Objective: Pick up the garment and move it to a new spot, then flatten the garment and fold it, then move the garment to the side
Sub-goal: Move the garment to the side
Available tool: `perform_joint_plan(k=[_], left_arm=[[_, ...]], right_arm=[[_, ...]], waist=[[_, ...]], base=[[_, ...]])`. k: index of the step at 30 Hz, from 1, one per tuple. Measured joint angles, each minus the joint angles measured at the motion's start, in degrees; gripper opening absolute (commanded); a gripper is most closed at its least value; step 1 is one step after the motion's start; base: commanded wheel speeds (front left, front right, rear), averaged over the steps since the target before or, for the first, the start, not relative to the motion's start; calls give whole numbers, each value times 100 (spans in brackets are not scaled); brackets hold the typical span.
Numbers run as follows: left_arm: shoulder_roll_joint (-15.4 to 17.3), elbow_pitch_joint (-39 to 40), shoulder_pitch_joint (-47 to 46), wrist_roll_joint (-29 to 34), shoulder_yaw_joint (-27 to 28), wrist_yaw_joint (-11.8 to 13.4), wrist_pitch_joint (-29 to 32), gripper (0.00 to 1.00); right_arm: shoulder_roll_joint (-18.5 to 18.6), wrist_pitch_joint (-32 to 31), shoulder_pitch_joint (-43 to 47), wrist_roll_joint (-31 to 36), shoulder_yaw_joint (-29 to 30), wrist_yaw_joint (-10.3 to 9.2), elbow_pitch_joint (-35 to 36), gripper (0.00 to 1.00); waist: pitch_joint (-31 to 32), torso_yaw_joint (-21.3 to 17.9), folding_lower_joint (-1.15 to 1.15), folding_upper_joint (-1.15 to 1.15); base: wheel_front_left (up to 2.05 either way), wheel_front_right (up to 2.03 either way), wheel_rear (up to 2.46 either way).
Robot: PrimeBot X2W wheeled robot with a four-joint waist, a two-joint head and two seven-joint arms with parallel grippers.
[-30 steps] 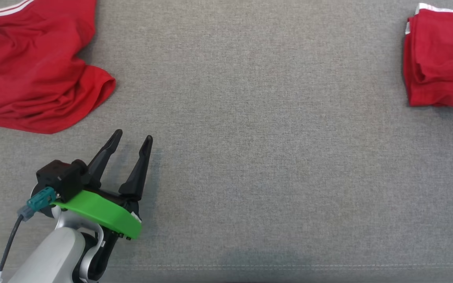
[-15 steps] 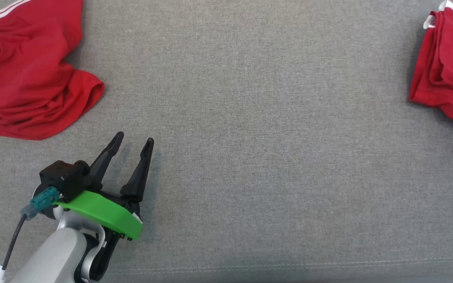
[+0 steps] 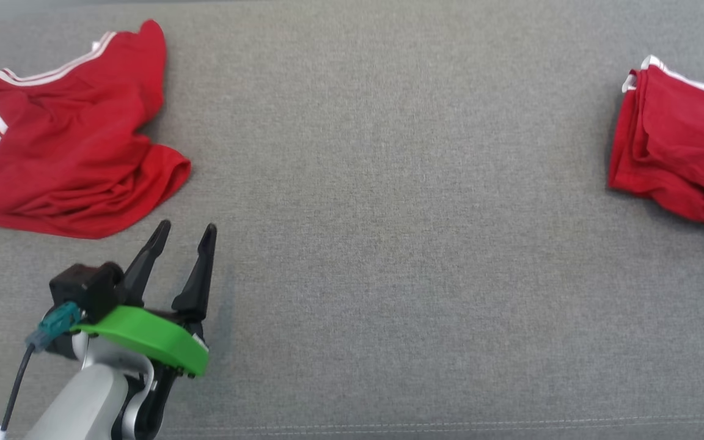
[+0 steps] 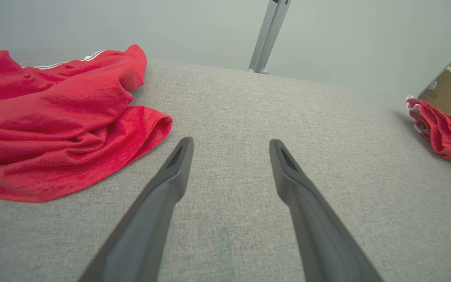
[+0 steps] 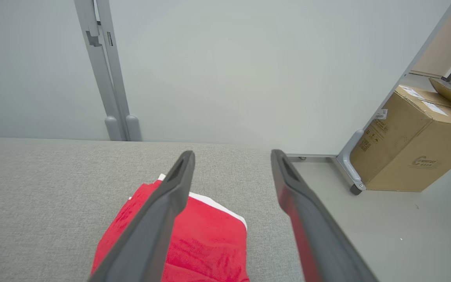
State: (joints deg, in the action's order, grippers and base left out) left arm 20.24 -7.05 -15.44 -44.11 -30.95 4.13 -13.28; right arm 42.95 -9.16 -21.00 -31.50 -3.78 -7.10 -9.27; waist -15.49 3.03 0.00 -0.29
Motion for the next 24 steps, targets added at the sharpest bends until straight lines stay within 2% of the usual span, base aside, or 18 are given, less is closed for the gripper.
perform_joint_plan(k=[4,12,21,24], left_arm=[[15,-176,280,4,125,54,-48,100],[96,-431,668,194,407,144,-97,100],[84,-547,985,313,513,186,-98,100],[92,-542,1103,313,653,199,-99,100]], right_arm=[[-367,520,603,178,-96,-5,107,100],[-1281,1310,1457,553,-846,-7,305,100],[-1984,1911,2520,842,-603,-10,-80,100],[-2148,2009,2650,1046,-735,-11,-113,100]], waist=[[286,56,0,0],[886,152,0,0],[1511,269,0,0],[1635,327,0,0]], base=[[0,0,0],[0,0,0],[0,0,0],[0,0,0]])
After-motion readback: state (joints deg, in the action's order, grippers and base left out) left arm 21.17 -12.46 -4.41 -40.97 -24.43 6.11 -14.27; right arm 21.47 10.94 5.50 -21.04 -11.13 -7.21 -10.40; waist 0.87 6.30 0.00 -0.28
